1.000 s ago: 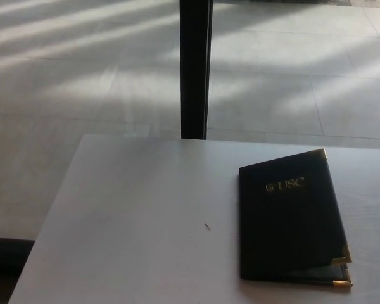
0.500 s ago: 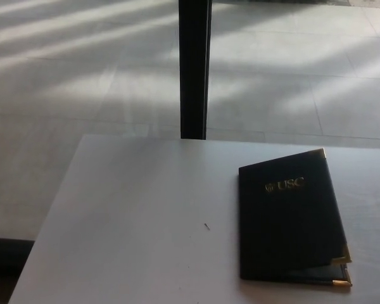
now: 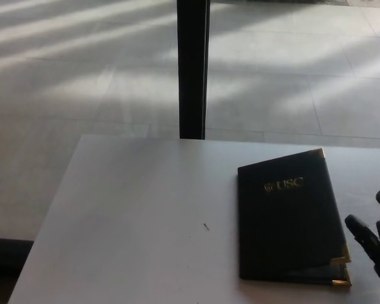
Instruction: There is a diary kept infront of the robot and the robot uses its right hand to grab its cover and puses it to the left to open it.
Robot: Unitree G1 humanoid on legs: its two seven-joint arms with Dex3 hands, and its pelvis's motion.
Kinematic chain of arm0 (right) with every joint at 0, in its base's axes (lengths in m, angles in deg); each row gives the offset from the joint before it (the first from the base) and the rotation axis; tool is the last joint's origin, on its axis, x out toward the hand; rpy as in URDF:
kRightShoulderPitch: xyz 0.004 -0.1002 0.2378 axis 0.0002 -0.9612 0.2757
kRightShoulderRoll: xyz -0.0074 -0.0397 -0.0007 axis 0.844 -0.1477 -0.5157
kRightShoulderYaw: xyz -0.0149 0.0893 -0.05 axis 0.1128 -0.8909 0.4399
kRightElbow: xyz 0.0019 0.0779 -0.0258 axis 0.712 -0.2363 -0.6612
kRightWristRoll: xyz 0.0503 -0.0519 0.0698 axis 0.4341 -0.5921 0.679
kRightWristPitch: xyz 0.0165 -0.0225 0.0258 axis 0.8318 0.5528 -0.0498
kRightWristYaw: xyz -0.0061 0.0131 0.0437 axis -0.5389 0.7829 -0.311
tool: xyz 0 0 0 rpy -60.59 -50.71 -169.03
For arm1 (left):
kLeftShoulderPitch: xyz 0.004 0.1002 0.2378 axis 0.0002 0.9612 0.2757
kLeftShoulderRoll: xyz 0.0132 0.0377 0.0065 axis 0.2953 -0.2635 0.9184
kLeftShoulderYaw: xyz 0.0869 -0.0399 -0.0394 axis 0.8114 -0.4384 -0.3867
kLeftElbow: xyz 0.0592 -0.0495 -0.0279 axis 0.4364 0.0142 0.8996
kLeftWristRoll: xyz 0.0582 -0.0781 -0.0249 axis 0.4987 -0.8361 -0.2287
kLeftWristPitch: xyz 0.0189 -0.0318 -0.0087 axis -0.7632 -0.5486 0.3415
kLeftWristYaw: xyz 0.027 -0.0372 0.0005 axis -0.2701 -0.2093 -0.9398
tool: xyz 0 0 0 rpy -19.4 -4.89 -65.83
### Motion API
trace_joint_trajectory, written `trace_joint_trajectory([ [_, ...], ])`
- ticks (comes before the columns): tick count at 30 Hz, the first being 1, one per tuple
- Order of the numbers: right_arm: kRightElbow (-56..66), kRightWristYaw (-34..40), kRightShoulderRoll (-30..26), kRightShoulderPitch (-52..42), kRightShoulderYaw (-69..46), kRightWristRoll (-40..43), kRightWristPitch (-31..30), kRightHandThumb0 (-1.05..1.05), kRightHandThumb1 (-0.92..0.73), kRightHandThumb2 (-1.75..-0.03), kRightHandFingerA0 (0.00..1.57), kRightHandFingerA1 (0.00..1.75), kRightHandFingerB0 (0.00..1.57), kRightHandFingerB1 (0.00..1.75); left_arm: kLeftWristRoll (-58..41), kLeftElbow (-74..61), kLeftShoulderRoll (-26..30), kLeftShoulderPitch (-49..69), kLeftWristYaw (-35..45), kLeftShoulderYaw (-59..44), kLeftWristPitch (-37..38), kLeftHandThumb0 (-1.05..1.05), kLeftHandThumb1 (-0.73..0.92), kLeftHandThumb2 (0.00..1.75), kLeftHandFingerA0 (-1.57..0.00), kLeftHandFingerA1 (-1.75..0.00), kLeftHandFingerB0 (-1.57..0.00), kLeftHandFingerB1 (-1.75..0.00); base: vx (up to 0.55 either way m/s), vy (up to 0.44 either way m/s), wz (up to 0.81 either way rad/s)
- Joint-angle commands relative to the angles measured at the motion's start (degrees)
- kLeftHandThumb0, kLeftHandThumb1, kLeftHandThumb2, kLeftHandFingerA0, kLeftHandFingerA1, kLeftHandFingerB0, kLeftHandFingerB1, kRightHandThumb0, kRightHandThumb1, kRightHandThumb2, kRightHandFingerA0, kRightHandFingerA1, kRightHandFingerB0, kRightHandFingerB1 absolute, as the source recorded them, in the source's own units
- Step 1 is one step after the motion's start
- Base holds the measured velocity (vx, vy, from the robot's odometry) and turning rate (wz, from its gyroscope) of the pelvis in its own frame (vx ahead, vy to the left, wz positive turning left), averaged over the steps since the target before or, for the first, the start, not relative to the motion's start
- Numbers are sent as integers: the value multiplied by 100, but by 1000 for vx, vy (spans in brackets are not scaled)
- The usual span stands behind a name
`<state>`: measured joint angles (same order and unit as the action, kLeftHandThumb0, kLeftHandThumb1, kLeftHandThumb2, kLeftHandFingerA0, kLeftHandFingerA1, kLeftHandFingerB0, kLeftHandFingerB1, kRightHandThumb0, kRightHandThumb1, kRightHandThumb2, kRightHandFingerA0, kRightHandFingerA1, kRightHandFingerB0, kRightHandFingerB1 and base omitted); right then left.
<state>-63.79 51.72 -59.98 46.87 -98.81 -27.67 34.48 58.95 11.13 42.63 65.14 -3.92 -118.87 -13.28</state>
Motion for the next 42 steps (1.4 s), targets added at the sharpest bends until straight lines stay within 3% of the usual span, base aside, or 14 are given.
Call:
trace_joint_trajectory([
  [1,128,26,225,-105,346,-286,86,-77,-82,-106,23,54,17,49,-106,20,20,45,-1,7,52,-81,52,135,-26,-100,0,-81,0,0,0],
  [6,225,163,454,-217,582,-393,-35,-74,-92,-80,29,50,18,42,-119,26,10,46,-28,45,74,-81,53,135,-28,-102,0,-81,0,0,0],
  [11,148,215,621,-348,703,-537,30,-73,-83,-109,25,56,16,49,-133,4,22,60,-17,56,70,-78,51,133,-29,-101,-3,-81,0,0,0],
  [12,155,260,652,-373,713,-566,18,-73,-83,-109,26,56,16,49,-140,17,24,62,-13,53,71,-105,92,105,-24,-162,-18,-139,0,0,0],
  [16,164,303,718,-426,747,-624,21,-73,-83,-109,25,55,16,49,-166,65,31,29,-88,28,74,-105,92,104,-26,-165,-20,-143,0,0,0],
  [23,732,290,1030,-554,1077,-598,-115,-76,-81,-109,28,55,19,49,-176,34,13,76,7,48,95,-105,92,103,-29,-158,-15,-132,0,0,0],
  [24,937,205,1048,-602,1260,-625,-138,-76,-83,-112,23,54,13,48,-182,39,15,93,-4,41,98,-77,52,133,-30,-100,-3,-81,0,0,0],
  [29,1705,87,1082,-660,1966,-692,-214,-81,-91,-81,30,50,19,42,-212,24,9,91,-24,22,71,-81,54,136,-29,-102,0,-82,0,0,0],
  [30,1797,85,1080,-636,2069,-708,-235,-83,-92,-79,29,48,19,42,-214,22,15,93,-11,22,67,-105,92,105,-24,-163,-18,-140,0,0,0],
  [31,1944,62,1083,-614,2229,-736,-217,-77,-82,-113,22,55,14,50,-231,20,19,88,-14,10,54,-105,92,104,-24,-162,-18,-139,0,0,0],
  [32,2119,89,1080,-593,2412,-811,-231,-77,-83,-113,22,55,14,50,-225,14,20,85,-20,18,54,-78,51,133,-27,-100,-1,-80,0,0,0],
  [33,2276,130,1068,-556,2620,-926,-263,-81,-92,-83,26,51,17,44,-220,3,19,91,-9,23,58,-89,56,140,-30,-108,0,-86,0,0,0],
  [34,2466,156,1028,-495,2928,-1103,-293,-81,-83,-112,21,55,16,51,-217,-3,21,105,20,28,67,-105,92,104,-26,-166,-20,-144,0,0,0],
  [42,2745,-299,67,-348,4439,-2194,171,-87,-85,-113,13,56,9,52,-168,26,29,113,-72,83,93,-105,92,103,-29,-164,-15,-137,0,0,0],
])
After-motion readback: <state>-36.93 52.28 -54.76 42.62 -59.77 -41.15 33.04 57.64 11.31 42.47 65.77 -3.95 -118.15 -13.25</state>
